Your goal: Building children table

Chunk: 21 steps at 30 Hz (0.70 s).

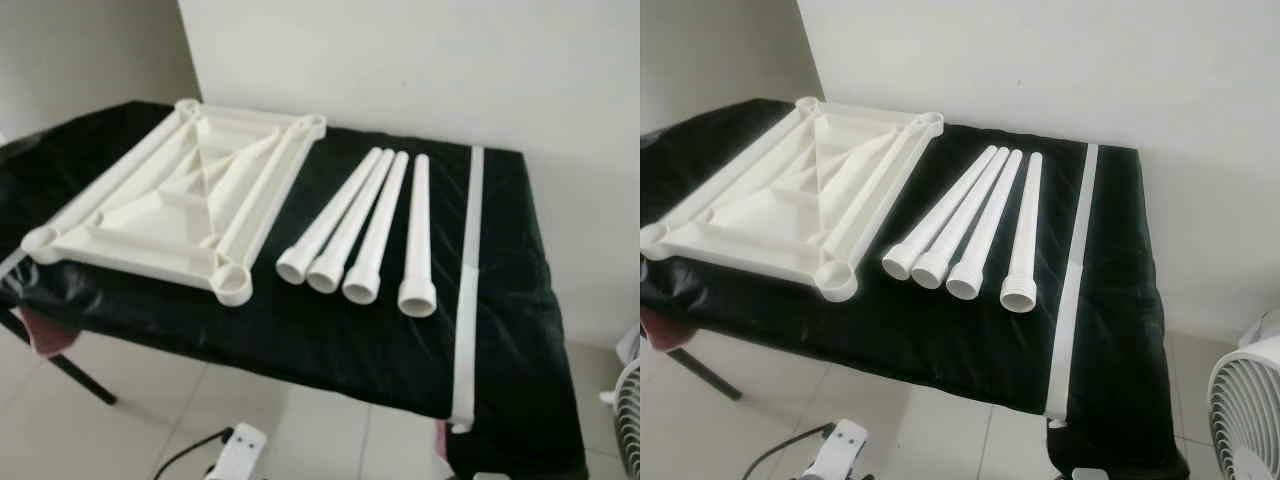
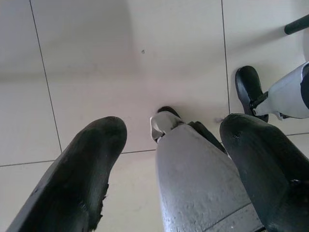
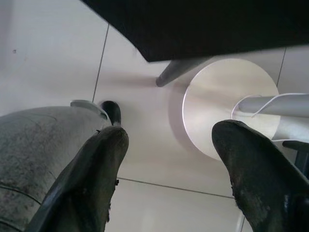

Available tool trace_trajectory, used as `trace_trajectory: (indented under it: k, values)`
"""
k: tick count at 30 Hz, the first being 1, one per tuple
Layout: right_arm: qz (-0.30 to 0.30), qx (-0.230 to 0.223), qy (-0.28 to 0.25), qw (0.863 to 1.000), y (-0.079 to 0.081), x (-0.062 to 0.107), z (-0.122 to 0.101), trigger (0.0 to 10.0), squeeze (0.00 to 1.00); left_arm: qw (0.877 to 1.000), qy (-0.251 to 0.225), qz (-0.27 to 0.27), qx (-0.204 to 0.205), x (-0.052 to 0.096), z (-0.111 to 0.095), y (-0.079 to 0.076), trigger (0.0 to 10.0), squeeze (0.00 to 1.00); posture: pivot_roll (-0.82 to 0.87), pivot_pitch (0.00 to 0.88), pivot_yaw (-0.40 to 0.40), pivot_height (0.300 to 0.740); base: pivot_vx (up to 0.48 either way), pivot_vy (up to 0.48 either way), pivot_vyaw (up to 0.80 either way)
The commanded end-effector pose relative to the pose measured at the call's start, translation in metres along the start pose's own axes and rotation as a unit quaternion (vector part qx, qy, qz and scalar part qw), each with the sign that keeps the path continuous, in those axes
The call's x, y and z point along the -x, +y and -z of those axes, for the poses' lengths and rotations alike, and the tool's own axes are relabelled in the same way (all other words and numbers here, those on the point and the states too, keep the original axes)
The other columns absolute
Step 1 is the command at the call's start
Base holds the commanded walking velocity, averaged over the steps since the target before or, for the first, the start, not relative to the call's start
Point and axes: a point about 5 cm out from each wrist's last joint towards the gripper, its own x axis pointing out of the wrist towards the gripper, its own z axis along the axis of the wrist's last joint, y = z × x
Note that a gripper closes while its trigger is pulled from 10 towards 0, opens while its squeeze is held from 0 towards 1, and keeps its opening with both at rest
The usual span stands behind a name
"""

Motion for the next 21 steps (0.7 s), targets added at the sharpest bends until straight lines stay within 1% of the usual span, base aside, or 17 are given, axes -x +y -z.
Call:
trace_trajectory:
  k: [1, 2, 4, 5, 10, 12, 16, 18, 20, 21]
  values:
    - [-0.001, -0.002, 0.004, 1.000, 0.000, 0.001, 0.003, 10.0, 0.00, 1.000, 0.013, 0.003, 0.005, 0.001, 0.009, -0.001, 10.0, 0.00, -0.05, 0.000, 0.002, 0.740, 0.000, 0.000, 0.00]
    - [0.001, 0.003, 0.005, 1.000, 0.000, 0.001, 0.003, 10.0, 0.00, 1.000, 0.012, 0.007, -0.004, 0.001, 0.008, -0.001, 10.0, 0.00, -0.06, 0.000, 0.004, 0.740, 0.000, 0.000, 0.00]
    - [0.000, -0.006, 0.006, 1.000, 0.000, 0.001, 0.002, 10.0, 0.00, 0.999, 0.012, 0.010, -0.029, 0.002, 0.007, 0.001, 10.0, 0.00, -0.06, 0.000, 0.007, 0.740, 0.000, 0.000, 0.00]
    - [0.000, -0.007, 0.007, 1.000, -0.001, 0.001, 0.003, 10.0, 0.00, 0.999, 0.012, 0.010, -0.030, 0.002, 0.006, 0.003, 10.0, 0.00, -0.07, 0.000, 0.013, 0.740, 0.000, 0.000, 0.00]
    - [0.005, -0.008, 0.012, 1.000, -0.006, 0.002, 0.005, 10.0, 0.00, 1.000, 0.013, 0.004, -0.025, 0.002, 0.006, 0.006, 10.0, 0.00, -0.09, 0.000, 0.024, 0.740, 0.000, 0.000, 0.00]
    - [0.010, -0.015, 0.014, 1.000, -0.013, 0.003, 0.008, 10.0, 0.00, 1.000, 0.013, 0.003, -0.009, 0.002, 0.005, 0.007, 10.0, 0.00, -0.10, 0.000, 0.029, 0.740, 0.000, 0.000, 0.00]
    - [0.012, -0.015, 0.017, 1.000, -0.016, 0.004, 0.010, 10.0, 0.00, 1.000, 0.013, -0.001, 0.004, 0.001, 0.004, 0.007, 10.0, 0.00, -0.10, 0.000, 0.028, 0.740, 0.000, 0.000, 0.00]
    - [0.012, -0.014, 0.018, 1.000, -0.016, 0.004, 0.010, 10.0, 0.00, 1.000, 0.014, -0.004, 0.006, 0.001, 0.004, 0.007, 10.0, 0.00, -0.11, 0.000, 0.027, 0.740, 0.000, 0.000, 0.00]
    - [0.011, -0.018, 0.021, 1.000, -0.008, 0.003, 0.009, 10.0, 0.00, 1.000, 0.017, -0.002, -0.004, 0.000, 0.000, 0.006, 10.0, 0.00, -0.13, 0.000, 0.067, 0.740, 0.000, 0.000, 0.00]
    - [0.011, -0.018, 0.021, 1.000, -0.008, 0.003, 0.009, 10.0, 0.00, 1.000, 0.017, -0.002, -0.004, 0.000, 0.000, 0.006, 10.0, 0.00, -0.13, 0.000, 0.067, 0.740, 0.000, 0.000, 0.00]
